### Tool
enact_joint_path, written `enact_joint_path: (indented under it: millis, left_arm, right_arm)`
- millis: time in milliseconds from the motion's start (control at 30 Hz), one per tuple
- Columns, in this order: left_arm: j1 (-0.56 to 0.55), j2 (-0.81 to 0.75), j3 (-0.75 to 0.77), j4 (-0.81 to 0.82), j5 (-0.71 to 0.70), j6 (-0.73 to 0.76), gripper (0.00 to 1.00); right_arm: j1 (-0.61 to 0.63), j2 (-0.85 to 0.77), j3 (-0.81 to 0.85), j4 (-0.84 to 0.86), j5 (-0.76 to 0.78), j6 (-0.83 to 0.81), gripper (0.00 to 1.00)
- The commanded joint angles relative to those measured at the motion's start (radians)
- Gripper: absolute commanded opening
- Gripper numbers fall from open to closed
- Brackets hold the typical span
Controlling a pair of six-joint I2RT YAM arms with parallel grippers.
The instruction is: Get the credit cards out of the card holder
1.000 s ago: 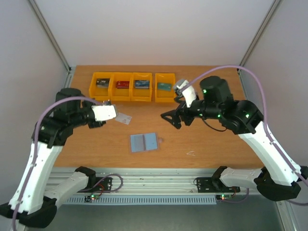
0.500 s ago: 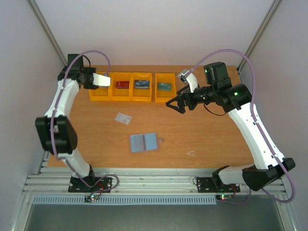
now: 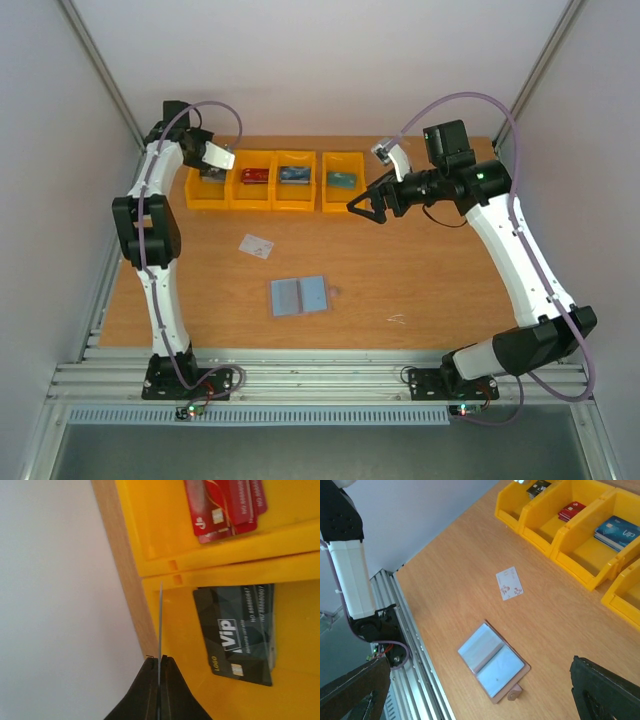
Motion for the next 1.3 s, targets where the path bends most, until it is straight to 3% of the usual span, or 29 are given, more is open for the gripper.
enact_joint_path:
  millis: [0, 267, 567, 800, 1167, 1233, 1267]
  left_arm:
    - [0.017, 0.014, 0.045, -0.073, -0.017, 0.072, 0.0]
    - [0.054, 0.019, 0.01, -0.066, -0.005, 0.057, 0.0]
    - [0.045, 0.124, 0.099, -0.04, -0.043, 0.034, 0.0]
    - [0.04, 0.146, 0.082, 0.006, -0.05, 0.019, 0.0]
    - [0.019, 0.164, 0.059, 0.053, -0.047, 0.074, 0.0]
    - [0.019, 0.175, 0.072, 0.051, -0.055, 0.076, 0.09]
    - [0.019, 0.177, 0.076, 0.048, -0.057, 0.076, 0.19]
  right_arm:
    - [-0.016, 0.017, 0.043, 0.001, -0.045, -0.023, 0.98]
    - [-0.019, 0.05, 0.066, -0.003, -0.07, -0.022, 0.98]
    - [-0.019, 0.101, 0.127, -0.036, -0.074, -0.029, 0.98]
    - [-0.02, 0.121, 0.133, -0.045, -0.107, -0.029, 0.99]
    - [-0.02, 0.123, 0.14, -0.051, -0.115, -0.031, 0.98]
    - [-0.02, 0.123, 0.14, -0.051, -0.116, -0.034, 0.98]
    - [-0.02, 0.122, 0.141, -0.052, -0.116, -0.036, 0.99]
